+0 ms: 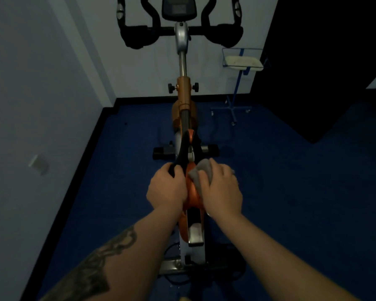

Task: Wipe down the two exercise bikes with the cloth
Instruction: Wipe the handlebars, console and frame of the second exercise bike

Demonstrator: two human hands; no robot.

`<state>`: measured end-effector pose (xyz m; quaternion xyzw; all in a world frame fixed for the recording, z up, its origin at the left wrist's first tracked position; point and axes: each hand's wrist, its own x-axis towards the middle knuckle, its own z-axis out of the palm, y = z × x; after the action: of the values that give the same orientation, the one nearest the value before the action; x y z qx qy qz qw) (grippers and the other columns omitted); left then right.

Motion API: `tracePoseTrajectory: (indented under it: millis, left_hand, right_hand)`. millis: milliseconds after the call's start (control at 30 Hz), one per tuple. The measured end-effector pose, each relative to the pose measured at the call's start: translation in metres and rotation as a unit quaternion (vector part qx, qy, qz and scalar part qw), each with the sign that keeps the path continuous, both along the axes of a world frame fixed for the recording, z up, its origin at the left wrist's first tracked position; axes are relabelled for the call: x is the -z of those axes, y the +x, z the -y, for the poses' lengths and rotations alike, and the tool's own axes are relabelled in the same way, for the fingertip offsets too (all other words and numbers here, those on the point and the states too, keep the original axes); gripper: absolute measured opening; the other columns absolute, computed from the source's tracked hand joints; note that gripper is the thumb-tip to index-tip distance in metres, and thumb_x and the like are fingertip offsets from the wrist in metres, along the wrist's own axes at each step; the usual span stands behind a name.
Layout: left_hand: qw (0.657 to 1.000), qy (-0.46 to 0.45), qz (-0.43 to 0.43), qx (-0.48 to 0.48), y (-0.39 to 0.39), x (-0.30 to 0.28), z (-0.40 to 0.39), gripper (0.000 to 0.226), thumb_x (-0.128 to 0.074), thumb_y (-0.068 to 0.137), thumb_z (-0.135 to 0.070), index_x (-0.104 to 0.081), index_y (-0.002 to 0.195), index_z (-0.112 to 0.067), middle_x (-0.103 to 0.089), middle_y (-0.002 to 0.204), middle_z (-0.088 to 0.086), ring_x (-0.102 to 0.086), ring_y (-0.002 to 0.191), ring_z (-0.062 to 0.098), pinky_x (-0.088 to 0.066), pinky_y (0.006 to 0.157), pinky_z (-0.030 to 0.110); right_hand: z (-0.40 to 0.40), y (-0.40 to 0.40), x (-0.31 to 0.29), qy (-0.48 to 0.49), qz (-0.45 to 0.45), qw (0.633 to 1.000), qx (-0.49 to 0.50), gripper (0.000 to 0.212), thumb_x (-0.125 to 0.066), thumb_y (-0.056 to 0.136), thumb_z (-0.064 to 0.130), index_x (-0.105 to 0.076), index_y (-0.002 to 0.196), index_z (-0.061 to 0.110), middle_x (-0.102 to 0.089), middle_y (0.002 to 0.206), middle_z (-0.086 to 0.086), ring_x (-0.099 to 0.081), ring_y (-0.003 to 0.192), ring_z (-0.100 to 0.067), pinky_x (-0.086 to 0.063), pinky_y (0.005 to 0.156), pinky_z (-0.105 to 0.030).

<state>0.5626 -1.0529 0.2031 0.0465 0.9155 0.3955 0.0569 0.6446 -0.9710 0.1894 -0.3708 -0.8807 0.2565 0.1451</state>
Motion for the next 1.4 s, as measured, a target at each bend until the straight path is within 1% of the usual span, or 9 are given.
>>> tracePoseTrajectory:
  millis: [167,367,533,667,767,933,1167,1300,1400]
  left_hand:
    - [1.0,-0.002,-0.004,0.01,-0.002,0.002,0.0,0.025,-0.047,0.093,-0.046,-0.066,0.101,-0.032,-0.043,0.068,-0.019,-0.045,0.068,0.007,-0.034,0.059,0.028]
    - [0.999,-0.018,-0.041,-0.002,-0.003,0.005,-0.002,0.018,-0.05,0.091,-0.044,-0.064,0.092,-0.032,-0.042,0.065,-0.018,-0.036,0.059,-0.003,-0.023,0.05,0.021]
    - [0.999,-0.023,-0.027,0.004,-0.003,0.005,-0.001,0.02,-0.048,0.092,-0.044,-0.064,0.097,-0.033,-0.048,0.069,-0.017,-0.044,0.063,0.003,-0.029,0.053,0.024]
    - [0.999,-0.017,-0.033,-0.004,-0.002,0.004,-0.002,0.018,-0.048,0.093,-0.042,-0.064,0.094,-0.034,-0.044,0.066,-0.02,-0.039,0.06,-0.003,-0.029,0.051,0.023]
    - [0.999,-0.019,-0.041,-0.001,-0.003,0.004,-0.002,0.017,-0.049,0.093,-0.042,-0.063,0.093,-0.033,-0.044,0.066,-0.02,-0.04,0.06,-0.003,-0.027,0.05,0.022]
    - [0.999,-0.03,-0.033,0.001,-0.003,0.003,-0.002,0.022,-0.047,0.094,-0.042,-0.065,0.102,-0.032,-0.043,0.068,-0.019,-0.045,0.065,0.007,-0.029,0.052,0.024]
    - [0.999,-0.032,-0.043,0.003,-0.003,0.002,-0.003,0.021,-0.047,0.093,-0.043,-0.064,0.098,-0.033,-0.049,0.072,-0.016,-0.049,0.067,0.009,-0.033,0.054,0.026]
    - [0.999,-0.033,-0.038,0.002,-0.003,0.002,-0.003,0.02,-0.047,0.093,-0.043,-0.064,0.097,-0.033,-0.051,0.072,-0.016,-0.05,0.068,0.009,-0.033,0.054,0.025]
    - [0.999,-0.032,-0.035,0.006,-0.002,0.001,-0.002,0.019,-0.047,0.093,-0.042,-0.064,0.096,-0.033,-0.05,0.073,-0.016,-0.05,0.069,0.009,-0.032,0.054,0.024]
  right_hand:
    - [-0.041,-0.042,-0.016,-0.154,0.099,0.983,0.004,0.056,-0.019,0.099,0.053,-0.057,0.117,0.017,-0.061,0.115,-0.01,-0.058,0.1,-0.027,-0.047,0.082,-0.038]
    - [-0.007,0.004,0.002,-0.018,-0.031,0.999,-0.032,0.063,-0.016,0.089,0.064,-0.033,0.143,0.038,-0.041,0.134,0.009,-0.046,0.115,-0.014,-0.044,0.081,-0.033]
    - [-0.049,-0.039,-0.014,-0.208,0.092,0.974,-0.022,0.052,-0.024,0.1,0.053,-0.06,0.109,0.017,-0.064,0.109,-0.009,-0.057,0.092,-0.024,-0.045,0.077,-0.035]
    - [-0.022,-0.011,0.0,-0.131,-0.008,0.991,0.022,0.051,-0.023,0.094,0.06,-0.052,0.12,0.027,-0.054,0.119,0.003,-0.053,0.093,-0.012,-0.044,0.073,-0.033]
    - [0.006,0.014,0.008,-0.104,-0.13,0.985,0.033,0.062,-0.027,0.087,0.062,-0.042,0.138,0.03,-0.038,0.136,0.011,-0.045,0.115,-0.008,-0.044,0.094,-0.03]
    - [-0.048,-0.031,-0.014,-0.272,0.001,0.962,0.031,0.046,-0.029,0.102,0.045,-0.06,0.117,0.014,-0.063,0.113,-0.009,-0.059,0.098,-0.022,-0.048,0.085,-0.036]
    - [0.012,0.004,0.0,0.008,-0.037,0.999,0.027,0.063,-0.022,0.087,0.064,-0.036,0.141,0.034,-0.036,0.14,0.008,-0.038,0.124,-0.015,-0.047,0.091,-0.037]
    - [-0.036,-0.04,-0.017,-0.136,0.089,0.987,-0.009,0.05,-0.024,0.098,0.055,-0.053,0.121,0.021,-0.058,0.119,-0.004,-0.055,0.099,-0.022,-0.045,0.079,-0.035]
    - [-0.029,-0.032,-0.012,-0.093,0.062,0.994,-0.01,0.052,-0.022,0.097,0.057,-0.048,0.127,0.024,-0.054,0.125,-0.001,-0.052,0.103,-0.019,-0.044,0.079,-0.035]
